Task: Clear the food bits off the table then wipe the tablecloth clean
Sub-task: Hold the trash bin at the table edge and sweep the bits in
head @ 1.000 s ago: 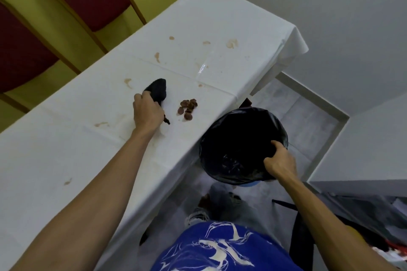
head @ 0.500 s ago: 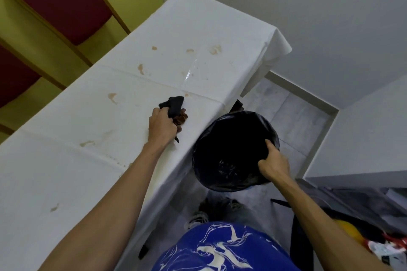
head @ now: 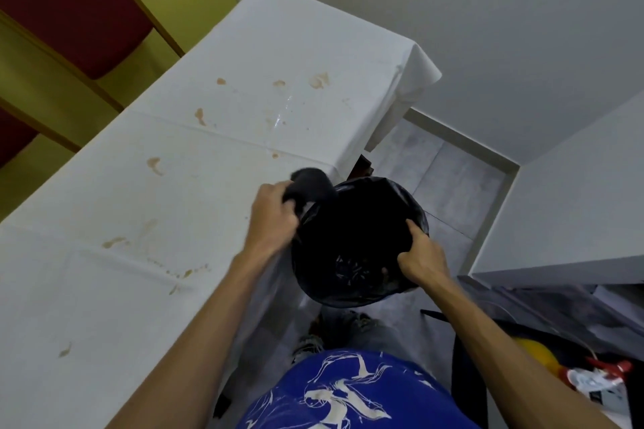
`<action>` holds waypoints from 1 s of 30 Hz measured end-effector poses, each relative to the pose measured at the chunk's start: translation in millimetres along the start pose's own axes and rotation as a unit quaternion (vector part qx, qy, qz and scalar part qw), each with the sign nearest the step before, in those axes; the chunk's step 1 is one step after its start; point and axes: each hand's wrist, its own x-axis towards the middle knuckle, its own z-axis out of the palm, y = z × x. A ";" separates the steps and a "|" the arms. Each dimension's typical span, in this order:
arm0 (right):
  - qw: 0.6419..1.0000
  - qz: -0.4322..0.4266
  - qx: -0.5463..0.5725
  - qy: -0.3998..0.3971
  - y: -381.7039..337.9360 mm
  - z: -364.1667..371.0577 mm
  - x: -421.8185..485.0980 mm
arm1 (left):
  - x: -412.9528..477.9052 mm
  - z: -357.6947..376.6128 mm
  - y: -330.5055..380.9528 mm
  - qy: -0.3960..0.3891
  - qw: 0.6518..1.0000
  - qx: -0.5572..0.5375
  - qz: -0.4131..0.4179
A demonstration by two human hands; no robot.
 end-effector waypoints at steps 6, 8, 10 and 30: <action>1.000 0.011 0.023 0.004 1.5 1.0 -2.5 | 33.8 -51.0 -61.7 0.093 0.985 0.065 -0.132; 0.999 0.015 0.028 0.004 2.5 2.2 -3.3 | 26.8 -39.2 -58.2 0.073 0.983 0.072 -0.151; 1.000 0.015 0.025 0.003 2.0 3.7 -3.6 | 13.4 -17.5 -44.4 0.045 0.988 0.073 -0.129; 0.999 0.024 0.025 -0.007 -3.3 23.8 -22.7 | -20.5 -42.5 -63.6 0.103 0.978 0.035 -0.175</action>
